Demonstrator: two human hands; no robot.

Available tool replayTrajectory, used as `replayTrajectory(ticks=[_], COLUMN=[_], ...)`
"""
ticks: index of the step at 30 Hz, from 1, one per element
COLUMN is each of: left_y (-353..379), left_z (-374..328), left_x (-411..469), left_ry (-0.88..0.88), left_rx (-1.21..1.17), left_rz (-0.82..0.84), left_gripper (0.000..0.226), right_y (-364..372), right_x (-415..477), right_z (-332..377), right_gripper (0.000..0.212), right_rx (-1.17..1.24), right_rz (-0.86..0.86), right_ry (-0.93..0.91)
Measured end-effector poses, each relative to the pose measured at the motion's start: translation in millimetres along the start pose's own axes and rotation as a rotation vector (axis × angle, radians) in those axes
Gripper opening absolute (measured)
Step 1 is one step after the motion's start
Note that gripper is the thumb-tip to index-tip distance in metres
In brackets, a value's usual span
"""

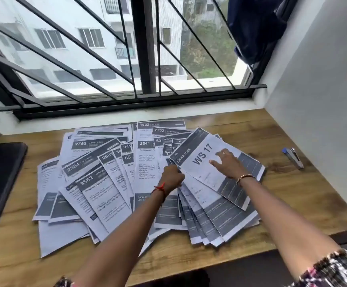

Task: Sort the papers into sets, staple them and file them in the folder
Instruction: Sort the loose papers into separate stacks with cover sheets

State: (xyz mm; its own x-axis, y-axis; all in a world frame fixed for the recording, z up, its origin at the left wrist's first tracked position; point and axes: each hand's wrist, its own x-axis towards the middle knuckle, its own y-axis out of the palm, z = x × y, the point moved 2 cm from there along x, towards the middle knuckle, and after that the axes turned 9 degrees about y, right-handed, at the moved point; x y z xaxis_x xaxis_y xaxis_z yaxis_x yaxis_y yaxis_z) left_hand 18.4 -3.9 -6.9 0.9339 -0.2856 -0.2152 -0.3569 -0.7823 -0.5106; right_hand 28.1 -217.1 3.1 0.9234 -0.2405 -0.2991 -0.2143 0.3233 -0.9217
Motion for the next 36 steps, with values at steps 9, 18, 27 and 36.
replayTrajectory(ticks=[9, 18, 27, 36], left_y=[17, 46, 75, 90], left_z=[-16, -17, -15, -38], left_x=[-9, -11, -9, -9], left_ry=[-0.196, -0.282, -0.204, -0.129], left_rx=[-0.103, 0.039, 0.036, -0.043], left_rz=[-0.195, -0.244, -0.334, -0.321], left_gripper=[0.011, 0.027, 0.041, 0.083], right_y=[-16, -15, -22, -25], right_x=[38, 56, 43, 37], right_z=[-42, -69, -83, -85], right_gripper=[0.069, 0.048, 0.037, 0.048], right_rx=[0.125, -0.011, 0.047, 0.123], right_rz=[0.063, 0.003, -0.049, -0.053], right_ry=[0.091, 0.088, 0.0, -0.044])
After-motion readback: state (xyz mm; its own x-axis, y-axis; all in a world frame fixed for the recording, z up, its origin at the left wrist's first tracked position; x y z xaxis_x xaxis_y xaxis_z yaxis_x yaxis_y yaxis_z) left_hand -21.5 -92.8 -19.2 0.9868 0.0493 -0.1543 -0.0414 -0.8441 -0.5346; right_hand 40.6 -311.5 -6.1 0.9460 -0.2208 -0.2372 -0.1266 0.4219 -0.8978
